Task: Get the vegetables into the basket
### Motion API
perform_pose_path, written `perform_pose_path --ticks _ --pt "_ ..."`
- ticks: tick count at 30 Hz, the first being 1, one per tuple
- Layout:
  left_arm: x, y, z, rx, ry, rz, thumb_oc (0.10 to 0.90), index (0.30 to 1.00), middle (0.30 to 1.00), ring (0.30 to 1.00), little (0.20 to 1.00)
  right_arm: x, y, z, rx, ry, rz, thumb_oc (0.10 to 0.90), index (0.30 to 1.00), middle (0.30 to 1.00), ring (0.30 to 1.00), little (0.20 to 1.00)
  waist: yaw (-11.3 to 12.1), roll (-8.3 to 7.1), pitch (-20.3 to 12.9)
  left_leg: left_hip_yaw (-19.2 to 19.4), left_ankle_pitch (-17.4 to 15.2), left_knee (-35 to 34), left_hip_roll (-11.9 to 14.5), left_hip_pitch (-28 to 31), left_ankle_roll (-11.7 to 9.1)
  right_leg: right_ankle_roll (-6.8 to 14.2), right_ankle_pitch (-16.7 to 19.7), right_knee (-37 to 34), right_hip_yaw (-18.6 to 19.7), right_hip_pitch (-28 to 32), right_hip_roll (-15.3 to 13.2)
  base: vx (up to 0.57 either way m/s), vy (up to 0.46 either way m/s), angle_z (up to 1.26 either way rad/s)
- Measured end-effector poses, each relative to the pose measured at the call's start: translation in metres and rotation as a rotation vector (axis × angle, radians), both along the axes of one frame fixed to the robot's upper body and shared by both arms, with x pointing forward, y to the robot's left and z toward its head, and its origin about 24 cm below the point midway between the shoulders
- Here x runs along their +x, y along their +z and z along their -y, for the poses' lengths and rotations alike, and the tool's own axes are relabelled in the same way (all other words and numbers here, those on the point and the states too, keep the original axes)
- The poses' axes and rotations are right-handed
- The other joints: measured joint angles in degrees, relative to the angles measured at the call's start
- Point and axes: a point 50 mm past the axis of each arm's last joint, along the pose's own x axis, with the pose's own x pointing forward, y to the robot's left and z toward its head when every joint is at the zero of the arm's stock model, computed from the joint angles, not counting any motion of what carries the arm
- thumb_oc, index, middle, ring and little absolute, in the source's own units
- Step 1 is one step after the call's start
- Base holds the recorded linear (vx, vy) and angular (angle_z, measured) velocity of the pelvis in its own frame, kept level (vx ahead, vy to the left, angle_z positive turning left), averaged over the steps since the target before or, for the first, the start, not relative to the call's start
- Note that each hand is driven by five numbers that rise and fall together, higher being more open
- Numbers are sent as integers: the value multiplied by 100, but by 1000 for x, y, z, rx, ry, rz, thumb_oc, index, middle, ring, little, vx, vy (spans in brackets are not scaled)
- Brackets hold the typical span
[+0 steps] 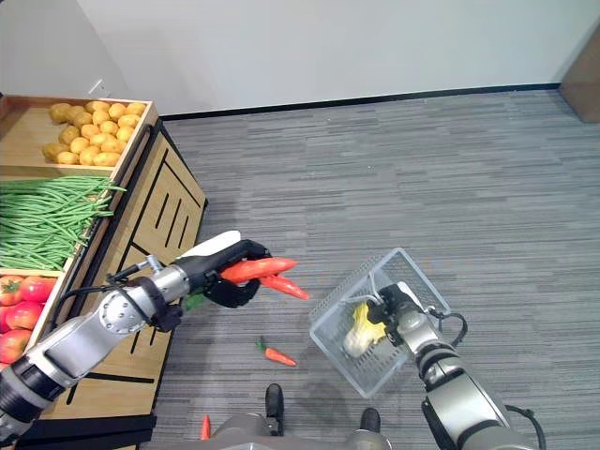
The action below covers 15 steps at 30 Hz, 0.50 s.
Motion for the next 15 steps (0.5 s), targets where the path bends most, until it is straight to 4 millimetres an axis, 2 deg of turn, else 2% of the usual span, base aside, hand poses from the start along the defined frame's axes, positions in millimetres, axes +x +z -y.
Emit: perform_pose_path --ticks 4,7,9,10,13,15 --pt "2 -3 29 -10 -95 -5 400 300 300 300 300 23 22 5 -26 -33 40 400 300 300 300 300 0 93 -47 -91 22 1 -13 -56 0 -15 -14 0 -94 0 0 -7 -19 12" --pt "4 -19 61 -38 -167 -68 400 300 300 300 300 43 44 1 -44 -23 88 400 300 300 300 300 -26 163 -69 -161 46 1 -16 -119 0 -23 -22 -1 -170 -20 4 -13 -24 13" --pt "4 -41 81 -54 -177 -155 400 300 300 300 300 53 56 -3 -60 -8 116 400 300 300 300 300 -53 250 -128 -212 51 1 -20 -146 -3 -30 -35 0 -224 -20 6 -7 -17 10" --pt "4 -67 92 -80 -138 -270 400 300 300 300 300 60 63 -13 -59 6 146 400 300 300 300 300 -111 280 -150 -229 57 0 7 -154 -13 -48 -49 0 -235 -26 35 -7 -20 4" --pt "4 -111 97 -34 -38 -444 400 300 300 300 300 66 64 -39 -72 82 156 400 300 300 300 300 -282 285 -153 -220 62 0 66 -191 -21 -73 -63 0 -204 -84 89 0 -29 -5" --pt "1 -128 98 15 -13 -494 400 300 300 300 300 65 58 -57 -79 140 143 400 300 300 300 300 -431 273 -146 -173 62 1 101 -227 -21 -82 -65 2 -148 -153 117 11 -40 -17"
